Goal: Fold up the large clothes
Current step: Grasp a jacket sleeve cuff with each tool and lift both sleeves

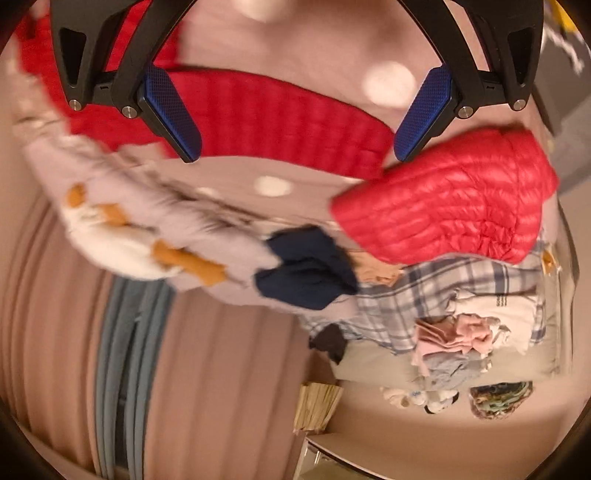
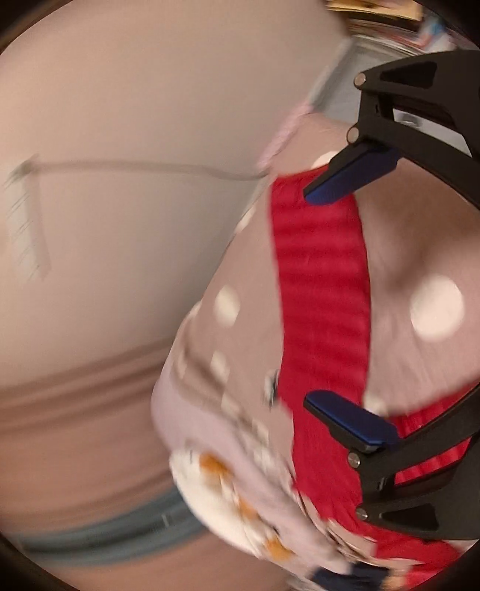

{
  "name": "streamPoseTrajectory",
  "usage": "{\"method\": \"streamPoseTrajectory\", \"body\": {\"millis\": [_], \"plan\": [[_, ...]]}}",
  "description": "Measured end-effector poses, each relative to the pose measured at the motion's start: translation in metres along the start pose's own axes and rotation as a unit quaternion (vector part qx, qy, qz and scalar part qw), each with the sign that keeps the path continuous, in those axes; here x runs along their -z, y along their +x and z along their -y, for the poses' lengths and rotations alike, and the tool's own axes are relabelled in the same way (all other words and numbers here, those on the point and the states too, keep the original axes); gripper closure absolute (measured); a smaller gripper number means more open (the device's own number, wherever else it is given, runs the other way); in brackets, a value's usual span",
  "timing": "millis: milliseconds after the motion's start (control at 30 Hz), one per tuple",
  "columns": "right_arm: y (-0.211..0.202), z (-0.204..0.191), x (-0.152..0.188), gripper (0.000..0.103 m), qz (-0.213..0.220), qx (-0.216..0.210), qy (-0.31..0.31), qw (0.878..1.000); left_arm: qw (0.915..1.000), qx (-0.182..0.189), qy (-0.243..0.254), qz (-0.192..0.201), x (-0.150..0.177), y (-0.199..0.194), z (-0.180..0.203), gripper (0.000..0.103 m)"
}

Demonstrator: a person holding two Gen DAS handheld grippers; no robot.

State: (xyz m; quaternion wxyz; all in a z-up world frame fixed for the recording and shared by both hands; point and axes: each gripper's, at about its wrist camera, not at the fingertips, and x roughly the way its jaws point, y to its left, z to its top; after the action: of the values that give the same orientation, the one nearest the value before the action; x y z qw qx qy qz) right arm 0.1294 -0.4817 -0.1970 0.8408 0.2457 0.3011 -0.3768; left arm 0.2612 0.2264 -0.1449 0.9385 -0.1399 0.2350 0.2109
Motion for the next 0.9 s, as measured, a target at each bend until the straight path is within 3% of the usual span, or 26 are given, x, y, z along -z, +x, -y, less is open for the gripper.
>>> {"method": "streamPoseTrajectory", "body": {"millis": [100, 167, 233, 300, 333, 400, 433, 500, 533, 567, 633, 667, 733, 767, 800, 900], "plan": [[0.042, 0.042, 0.017, 0.006, -0.041, 0.036, 0.069, 0.996, 0.9979, -0.051, -0.014, -0.037, 0.015, 0.049, -0.026, 0.000], [0.059, 0.060, 0.030, 0.006, -0.054, 0.053, 0.115, 0.990, 0.9938, -0.048, -0.061, -0.079, 0.028, 0.083, -0.049, 0.000], [0.068, 0.068, 0.039, 0.006, -0.064, 0.064, 0.151, 0.984, 0.9833, -0.028, -0.130, -0.124, 0.042, 0.111, -0.068, 0.000], [0.077, 0.071, 0.051, 0.004, -0.073, 0.055, 0.199, 0.976, 0.9667, 0.028, -0.195, -0.163, 0.059, 0.139, -0.080, 0.000], [0.075, 0.067, 0.055, 0.003, -0.051, 0.059, 0.209, 0.975, 0.9605, 0.047, -0.213, -0.173, 0.062, 0.148, -0.082, 0.000], [0.075, 0.054, 0.053, 0.000, -0.034, 0.059, 0.210, 0.975, 0.9405, 0.095, -0.264, -0.192, 0.072, 0.174, -0.084, 0.000], [0.078, 0.046, 0.052, 0.000, -0.028, 0.049, 0.207, 0.977, 0.9351, 0.106, -0.283, -0.185, 0.075, 0.182, -0.081, 0.001], [0.084, 0.021, 0.047, 0.000, -0.020, 0.009, 0.192, 0.981, 0.9382, 0.128, -0.280, -0.158, 0.068, 0.192, -0.074, 0.001], [0.091, 0.012, 0.046, 0.000, -0.019, -0.013, 0.188, 0.982, 0.9325, 0.147, -0.285, -0.167, 0.066, 0.201, -0.068, 0.009], [0.097, -0.002, 0.044, 0.000, -0.019, -0.038, 0.181, 0.983, 0.9320, 0.141, -0.290, -0.166, 0.063, 0.208, -0.069, 0.016], [0.106, -0.031, 0.042, 0.001, -0.014, -0.040, 0.153, 0.987, 0.9264, 0.122, -0.316, -0.165, 0.062, 0.215, -0.069, 0.061], [0.113, -0.038, 0.041, 0.006, -0.011, -0.031, 0.139, 0.990, 0.9209, 0.096, -0.335, -0.175, 0.065, 0.218, -0.070, 0.071], [0.124, -0.056, 0.037, 0.047, -0.011, -0.019, 0.118, 0.993, 0.9179, 0.080, -0.350, -0.170, 0.067, 0.218, -0.074, 0.085], [0.130, -0.058, 0.035, 0.077, -0.019, -0.032, 0.130, 0.991, 0.9169, 0.068, -0.357, -0.165, 0.067, 0.212, -0.075, 0.087], [0.134, -0.047, 0.039, 0.088, -0.024, -0.044, 0.146, 0.988, 0.9203, 0.051, -0.353, -0.161, 0.066, 0.206, -0.074, 0.089], [0.136, -0.032, 0.035, 0.094, -0.029, -0.054, 0.185, 0.981, 0.9433, -0.022, -0.297, -0.147, 0.057, 0.186, -0.069, 0.092]]}}
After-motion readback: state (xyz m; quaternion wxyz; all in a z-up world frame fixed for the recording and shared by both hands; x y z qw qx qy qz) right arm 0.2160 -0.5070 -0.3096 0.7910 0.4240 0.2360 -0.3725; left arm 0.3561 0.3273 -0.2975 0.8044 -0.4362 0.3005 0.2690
